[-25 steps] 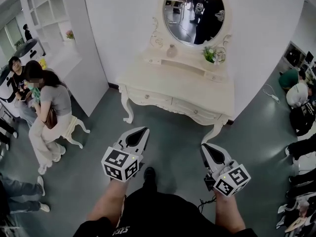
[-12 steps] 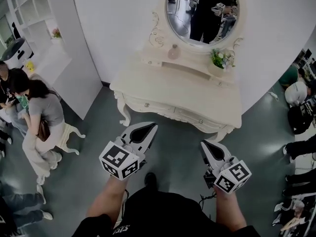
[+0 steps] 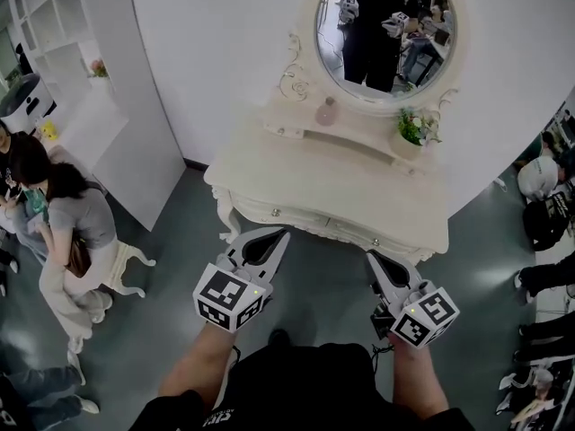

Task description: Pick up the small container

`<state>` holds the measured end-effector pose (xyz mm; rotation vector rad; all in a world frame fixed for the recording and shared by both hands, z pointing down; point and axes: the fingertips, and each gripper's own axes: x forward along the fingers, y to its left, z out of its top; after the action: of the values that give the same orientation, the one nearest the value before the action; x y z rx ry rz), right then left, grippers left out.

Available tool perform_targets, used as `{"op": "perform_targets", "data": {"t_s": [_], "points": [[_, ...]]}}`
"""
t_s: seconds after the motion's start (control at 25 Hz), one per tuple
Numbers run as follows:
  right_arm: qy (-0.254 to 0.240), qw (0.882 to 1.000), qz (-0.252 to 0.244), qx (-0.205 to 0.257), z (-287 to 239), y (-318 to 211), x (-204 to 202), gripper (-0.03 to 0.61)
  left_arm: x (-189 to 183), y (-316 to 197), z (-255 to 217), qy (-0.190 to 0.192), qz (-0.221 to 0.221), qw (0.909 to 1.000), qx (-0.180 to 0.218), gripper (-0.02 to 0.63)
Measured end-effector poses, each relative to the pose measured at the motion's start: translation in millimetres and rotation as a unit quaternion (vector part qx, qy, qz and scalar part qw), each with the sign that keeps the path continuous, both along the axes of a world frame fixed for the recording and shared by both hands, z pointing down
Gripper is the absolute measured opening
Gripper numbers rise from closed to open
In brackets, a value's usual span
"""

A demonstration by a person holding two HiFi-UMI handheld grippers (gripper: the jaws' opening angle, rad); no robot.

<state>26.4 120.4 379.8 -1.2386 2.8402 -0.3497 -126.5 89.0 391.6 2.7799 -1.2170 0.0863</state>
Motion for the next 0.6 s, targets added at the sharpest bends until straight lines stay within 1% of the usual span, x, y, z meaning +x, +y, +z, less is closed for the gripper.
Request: {"op": "perform_targets", "data": {"t_s": [0.2,0.36,0.6], "points": [[-0.001,1.000,-0.006,-0.007,2,-20,-9,0.011,-4,-19,-7,0.007,0.005,0.9999,0.011,0.002],[-0.005,1.000,-0.014,-0.003,3,-38,-12,0.011,-8,-39,-6,0.028,-0.003,0.9996,0.000,0.002],[-0.021,1.000,-0.019,-0.004,6,-86,-3,0.011,-5,-84,4,0.029,-0.013,0.9994,-0.014,0.002]]}}
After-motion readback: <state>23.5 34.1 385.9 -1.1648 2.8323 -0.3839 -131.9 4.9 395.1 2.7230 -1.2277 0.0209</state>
